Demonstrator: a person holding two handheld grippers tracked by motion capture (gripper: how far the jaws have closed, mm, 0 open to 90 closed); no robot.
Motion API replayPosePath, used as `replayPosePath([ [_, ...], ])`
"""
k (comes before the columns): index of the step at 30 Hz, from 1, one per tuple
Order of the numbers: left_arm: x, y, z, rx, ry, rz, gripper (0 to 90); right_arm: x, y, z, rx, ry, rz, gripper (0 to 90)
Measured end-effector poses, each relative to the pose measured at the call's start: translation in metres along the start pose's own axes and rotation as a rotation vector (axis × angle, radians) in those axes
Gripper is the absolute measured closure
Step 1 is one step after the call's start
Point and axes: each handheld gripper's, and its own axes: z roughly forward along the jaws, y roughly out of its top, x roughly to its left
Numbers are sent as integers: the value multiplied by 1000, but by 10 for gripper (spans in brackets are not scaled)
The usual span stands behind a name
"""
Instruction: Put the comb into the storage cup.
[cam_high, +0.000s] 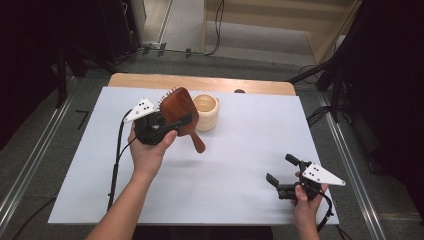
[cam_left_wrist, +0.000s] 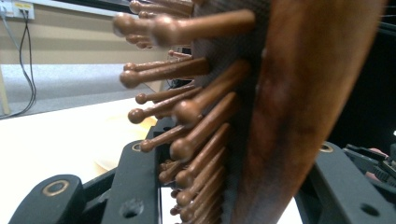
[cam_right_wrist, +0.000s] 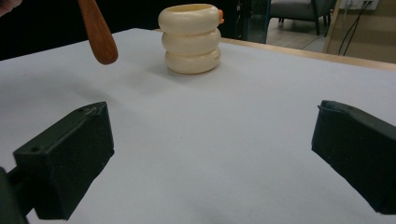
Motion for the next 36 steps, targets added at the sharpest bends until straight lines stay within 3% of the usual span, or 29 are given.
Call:
replayPosePath([
  [15,7,13,2,-7,13,-1,569,-14,-6,-12,4,-24,17,0],
  [22,10,21,3,-22,6,-12,569,-14,-7,-11,11,-21,9,0],
  [36,16,43,3,-52,32,-2,569,-14,-8,-11,7,-23,8,0],
])
